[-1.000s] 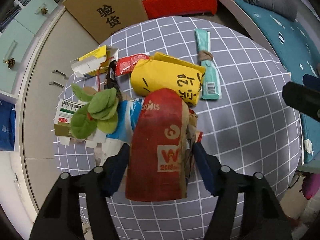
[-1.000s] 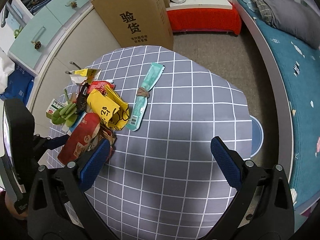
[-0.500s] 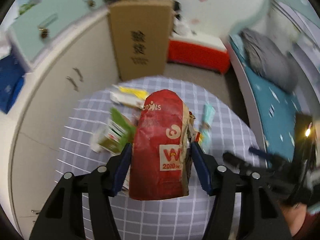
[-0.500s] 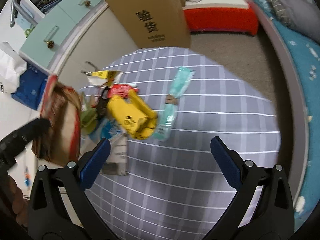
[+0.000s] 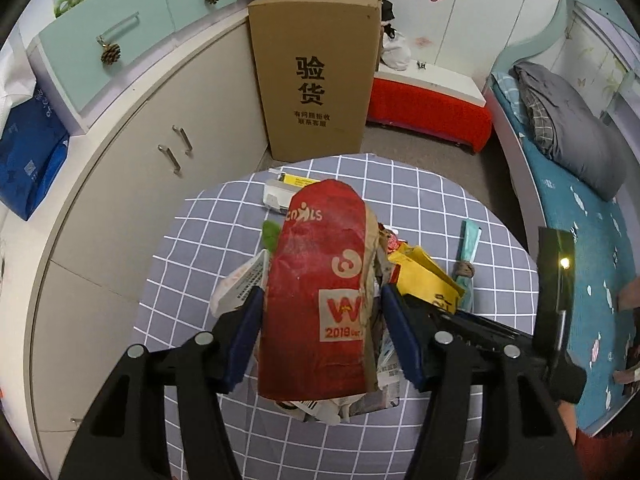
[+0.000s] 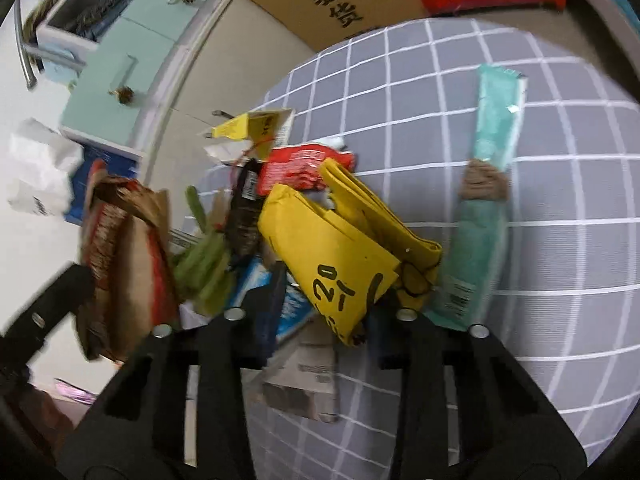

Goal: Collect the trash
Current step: 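Grasp the red snack bag with the left tool while the right tool grasps the yellow bag, then carry both bags over the blue basin and open both tools to drop them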

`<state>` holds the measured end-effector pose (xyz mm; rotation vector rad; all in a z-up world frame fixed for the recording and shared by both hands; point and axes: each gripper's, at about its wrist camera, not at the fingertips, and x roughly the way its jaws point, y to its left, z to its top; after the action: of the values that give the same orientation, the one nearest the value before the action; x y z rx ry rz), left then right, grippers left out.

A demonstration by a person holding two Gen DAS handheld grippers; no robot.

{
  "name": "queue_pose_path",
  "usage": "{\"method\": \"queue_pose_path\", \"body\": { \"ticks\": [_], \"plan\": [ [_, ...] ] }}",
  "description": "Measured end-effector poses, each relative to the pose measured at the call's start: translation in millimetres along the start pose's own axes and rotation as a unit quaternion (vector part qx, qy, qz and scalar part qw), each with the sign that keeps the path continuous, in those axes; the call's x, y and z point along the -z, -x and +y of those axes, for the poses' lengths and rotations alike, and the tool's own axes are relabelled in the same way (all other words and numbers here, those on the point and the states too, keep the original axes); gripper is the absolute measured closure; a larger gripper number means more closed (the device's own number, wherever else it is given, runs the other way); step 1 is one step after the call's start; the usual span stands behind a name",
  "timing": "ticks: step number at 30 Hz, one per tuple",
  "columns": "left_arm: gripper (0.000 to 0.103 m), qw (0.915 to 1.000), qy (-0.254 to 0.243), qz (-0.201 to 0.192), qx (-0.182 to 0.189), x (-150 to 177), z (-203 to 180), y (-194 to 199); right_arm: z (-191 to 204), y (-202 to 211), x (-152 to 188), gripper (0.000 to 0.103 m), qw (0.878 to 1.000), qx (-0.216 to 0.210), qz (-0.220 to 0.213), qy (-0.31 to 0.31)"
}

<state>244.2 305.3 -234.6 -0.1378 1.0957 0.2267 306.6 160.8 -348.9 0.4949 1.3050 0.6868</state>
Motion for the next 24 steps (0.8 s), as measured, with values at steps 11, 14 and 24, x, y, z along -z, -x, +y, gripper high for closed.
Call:
{"method": "queue_pose_path", "body": {
  "ticks": [11, 14, 24],
  "plan": [
    [0.044, 0.9986, -0.012, -0.045, 0.024, -17, -40, 42, 24, 98, -15, 0.097, 0.995, -0.076, -0.055, 0.028],
    [0.044, 0.9979, -0.023, -0.048, 0.037, -20, -63, 50, 9, 132, -15, 0.097, 0.995, -0.064, -0.079, 0.022],
    [0.044, 0.9921, -0.078, 0.011, 0.097, -9, -212, 37, -96, 260, -15, 0.097, 0.991, 0.051, -0.126, -0.012]
  ]
}}
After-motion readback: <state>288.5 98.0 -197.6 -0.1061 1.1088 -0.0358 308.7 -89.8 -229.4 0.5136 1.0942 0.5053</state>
